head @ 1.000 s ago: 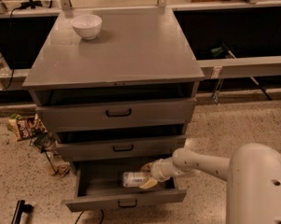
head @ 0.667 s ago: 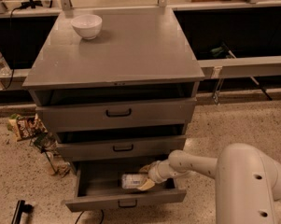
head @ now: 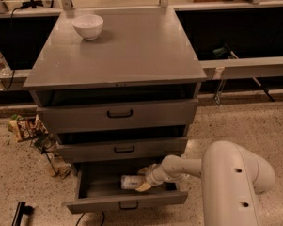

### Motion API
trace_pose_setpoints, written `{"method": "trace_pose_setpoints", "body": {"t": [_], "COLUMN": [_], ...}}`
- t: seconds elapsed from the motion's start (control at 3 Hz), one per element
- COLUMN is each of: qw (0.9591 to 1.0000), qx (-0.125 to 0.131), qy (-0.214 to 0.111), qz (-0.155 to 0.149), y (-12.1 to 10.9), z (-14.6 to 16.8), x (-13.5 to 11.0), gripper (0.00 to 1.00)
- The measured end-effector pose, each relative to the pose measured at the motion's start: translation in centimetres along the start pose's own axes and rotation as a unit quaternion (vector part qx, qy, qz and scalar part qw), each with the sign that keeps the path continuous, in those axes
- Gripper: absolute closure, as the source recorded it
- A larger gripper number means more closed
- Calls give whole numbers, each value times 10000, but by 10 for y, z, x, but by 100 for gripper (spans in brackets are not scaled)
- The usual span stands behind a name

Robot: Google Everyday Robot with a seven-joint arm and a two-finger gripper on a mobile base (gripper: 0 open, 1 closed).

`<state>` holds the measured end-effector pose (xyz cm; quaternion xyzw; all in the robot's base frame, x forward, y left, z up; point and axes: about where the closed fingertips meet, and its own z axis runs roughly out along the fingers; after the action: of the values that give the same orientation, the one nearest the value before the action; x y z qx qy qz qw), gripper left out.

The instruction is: Place blue plastic bottle into bottom drawer

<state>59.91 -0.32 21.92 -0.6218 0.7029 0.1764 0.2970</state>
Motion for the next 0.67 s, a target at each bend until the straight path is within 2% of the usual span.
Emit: {"method": "trace_pose_setpoints", "body": {"t": [0.33,0.67], "qw": [9998,9993], "qx": [105,285], "qy": [140,169], "qz": [54,193], "y": [-3,-6], "z": [8,-4], "x": [5,6], "gripper": [51,50]}}
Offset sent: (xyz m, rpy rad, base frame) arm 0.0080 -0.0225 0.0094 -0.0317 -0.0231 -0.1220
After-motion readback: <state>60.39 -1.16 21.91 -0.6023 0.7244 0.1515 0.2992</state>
